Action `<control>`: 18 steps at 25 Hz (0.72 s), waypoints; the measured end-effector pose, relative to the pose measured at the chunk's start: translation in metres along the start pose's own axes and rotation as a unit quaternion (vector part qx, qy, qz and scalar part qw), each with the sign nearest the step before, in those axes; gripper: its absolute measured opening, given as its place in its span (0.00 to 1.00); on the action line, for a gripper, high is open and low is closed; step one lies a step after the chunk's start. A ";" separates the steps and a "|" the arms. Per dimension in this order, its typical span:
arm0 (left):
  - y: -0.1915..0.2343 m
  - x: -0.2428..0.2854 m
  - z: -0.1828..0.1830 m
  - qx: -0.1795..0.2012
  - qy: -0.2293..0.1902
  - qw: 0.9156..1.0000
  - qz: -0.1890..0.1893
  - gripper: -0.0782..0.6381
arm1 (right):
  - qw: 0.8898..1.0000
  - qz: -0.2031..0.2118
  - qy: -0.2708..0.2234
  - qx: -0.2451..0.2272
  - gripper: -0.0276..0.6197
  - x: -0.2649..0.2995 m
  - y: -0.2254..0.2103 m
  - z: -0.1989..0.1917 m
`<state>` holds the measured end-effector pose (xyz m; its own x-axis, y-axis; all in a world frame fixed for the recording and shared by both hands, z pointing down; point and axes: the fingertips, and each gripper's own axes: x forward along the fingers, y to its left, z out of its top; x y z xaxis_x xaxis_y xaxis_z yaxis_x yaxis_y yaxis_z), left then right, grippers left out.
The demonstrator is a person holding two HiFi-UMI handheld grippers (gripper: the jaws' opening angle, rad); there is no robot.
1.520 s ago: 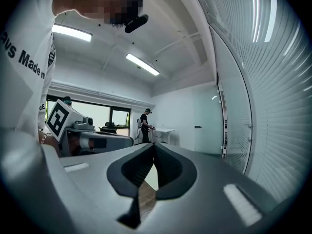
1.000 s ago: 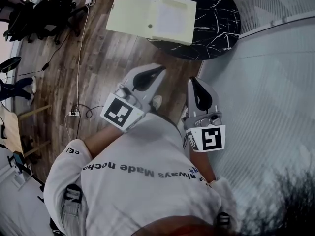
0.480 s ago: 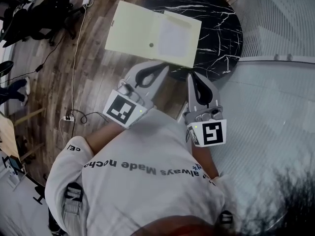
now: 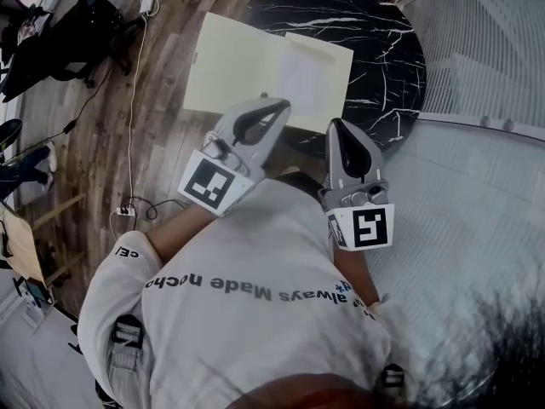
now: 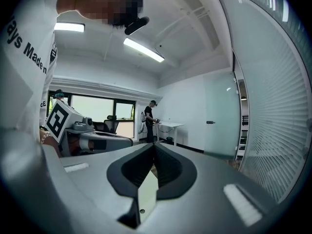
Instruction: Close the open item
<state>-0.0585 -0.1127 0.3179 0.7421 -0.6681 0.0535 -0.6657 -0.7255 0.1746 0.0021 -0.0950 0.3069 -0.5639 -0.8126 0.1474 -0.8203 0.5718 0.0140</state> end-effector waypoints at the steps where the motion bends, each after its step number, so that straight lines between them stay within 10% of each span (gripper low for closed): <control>1: 0.001 0.005 -0.001 -0.001 0.003 1.000 0.000 0.11 | 1.000 -0.001 -0.001 0.001 0.05 0.001 -0.005 -0.001; 9: 0.011 0.032 -0.040 -0.044 0.032 0.999 0.003 0.19 | 1.000 0.000 -0.004 0.009 0.05 -0.002 -0.034 -0.004; 18: 0.078 -0.007 -0.246 -0.184 0.189 0.963 0.052 0.27 | 1.000 0.010 0.002 0.013 0.05 -0.005 -0.044 -0.009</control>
<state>-0.0964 -0.1239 0.5726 0.6946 -0.5759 0.4311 -0.7168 -0.5037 0.4822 0.0421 -0.1146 0.3144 -0.5804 -0.8002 0.1509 -0.8108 0.5852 -0.0154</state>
